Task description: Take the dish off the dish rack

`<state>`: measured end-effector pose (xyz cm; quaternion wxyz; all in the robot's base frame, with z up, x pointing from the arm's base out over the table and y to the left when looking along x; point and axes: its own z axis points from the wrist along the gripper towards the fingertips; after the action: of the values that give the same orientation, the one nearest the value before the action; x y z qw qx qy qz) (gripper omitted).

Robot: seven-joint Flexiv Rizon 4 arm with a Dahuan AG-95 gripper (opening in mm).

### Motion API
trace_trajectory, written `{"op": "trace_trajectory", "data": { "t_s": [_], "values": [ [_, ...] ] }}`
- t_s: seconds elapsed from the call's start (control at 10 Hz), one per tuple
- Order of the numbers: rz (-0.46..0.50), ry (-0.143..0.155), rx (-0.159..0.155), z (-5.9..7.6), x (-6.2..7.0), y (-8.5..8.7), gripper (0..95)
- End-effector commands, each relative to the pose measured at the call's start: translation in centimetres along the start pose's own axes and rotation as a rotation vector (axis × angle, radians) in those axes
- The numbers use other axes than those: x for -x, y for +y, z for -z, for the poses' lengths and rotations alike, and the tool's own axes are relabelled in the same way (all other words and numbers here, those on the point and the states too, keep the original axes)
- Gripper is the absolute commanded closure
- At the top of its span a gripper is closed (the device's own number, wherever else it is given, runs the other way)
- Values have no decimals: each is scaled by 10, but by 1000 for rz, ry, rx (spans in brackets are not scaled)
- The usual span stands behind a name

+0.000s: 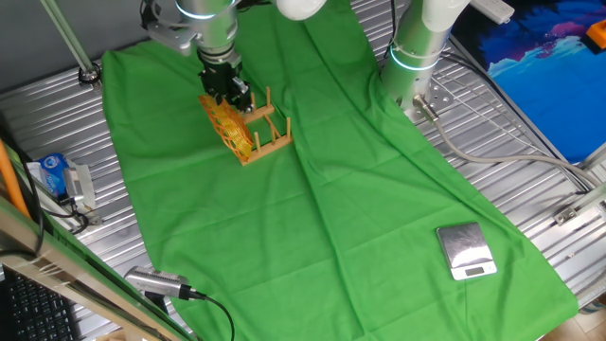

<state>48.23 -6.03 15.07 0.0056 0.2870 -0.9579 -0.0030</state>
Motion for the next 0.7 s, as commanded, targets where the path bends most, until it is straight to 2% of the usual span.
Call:
{"op": "trace_trajectory", "data": {
  "t_s": [0.1, 0.3, 0.5, 0.7],
  "values": [
    [92, 39, 43, 3, 2, 0, 380],
    [230, 73, 80, 7, 1, 0, 380],
    [365, 73, 92, 10, 0, 2, 380],
    [433, 74, 92, 18, -1, 6, 380]
  ]
}}
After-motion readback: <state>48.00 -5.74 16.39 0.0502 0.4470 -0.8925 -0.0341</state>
